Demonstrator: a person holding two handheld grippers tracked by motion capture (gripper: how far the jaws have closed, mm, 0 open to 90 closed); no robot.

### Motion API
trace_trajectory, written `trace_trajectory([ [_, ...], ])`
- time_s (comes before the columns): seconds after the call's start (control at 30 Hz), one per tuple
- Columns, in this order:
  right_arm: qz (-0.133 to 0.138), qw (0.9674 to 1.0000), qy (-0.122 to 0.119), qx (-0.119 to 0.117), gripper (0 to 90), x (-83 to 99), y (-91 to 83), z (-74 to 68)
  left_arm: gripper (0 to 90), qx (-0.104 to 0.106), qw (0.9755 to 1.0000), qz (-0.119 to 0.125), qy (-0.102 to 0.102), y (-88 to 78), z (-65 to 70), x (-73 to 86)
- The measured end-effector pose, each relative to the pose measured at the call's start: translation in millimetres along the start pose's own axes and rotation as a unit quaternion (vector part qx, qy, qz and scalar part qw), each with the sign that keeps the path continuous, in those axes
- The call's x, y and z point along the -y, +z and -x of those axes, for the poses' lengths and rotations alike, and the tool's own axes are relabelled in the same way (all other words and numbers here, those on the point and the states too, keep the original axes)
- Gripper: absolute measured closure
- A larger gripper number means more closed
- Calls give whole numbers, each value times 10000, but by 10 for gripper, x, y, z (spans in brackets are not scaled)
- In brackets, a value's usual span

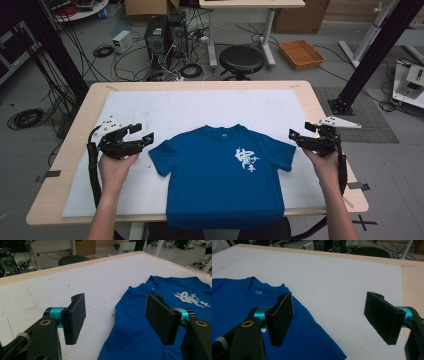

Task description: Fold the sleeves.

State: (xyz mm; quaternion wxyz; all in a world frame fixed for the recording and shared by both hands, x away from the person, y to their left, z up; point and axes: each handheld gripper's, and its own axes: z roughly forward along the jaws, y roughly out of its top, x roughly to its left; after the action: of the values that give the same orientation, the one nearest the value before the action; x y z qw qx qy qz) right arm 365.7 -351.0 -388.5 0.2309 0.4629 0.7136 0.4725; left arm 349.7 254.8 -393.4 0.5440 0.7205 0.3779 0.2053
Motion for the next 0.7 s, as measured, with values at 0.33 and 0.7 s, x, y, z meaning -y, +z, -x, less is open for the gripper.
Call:
trace_trajectory([
  [0.33, 7, 10000, -22, -7, 234, 5, -36, 25, 332, 33, 9999, -99, 78, 63, 31, -47],
  [0.7, -96, 9999, 12, 75, 239, 35, -47, 53, 354, 228, 9991, -293, -223, 93, -82, -55],
])
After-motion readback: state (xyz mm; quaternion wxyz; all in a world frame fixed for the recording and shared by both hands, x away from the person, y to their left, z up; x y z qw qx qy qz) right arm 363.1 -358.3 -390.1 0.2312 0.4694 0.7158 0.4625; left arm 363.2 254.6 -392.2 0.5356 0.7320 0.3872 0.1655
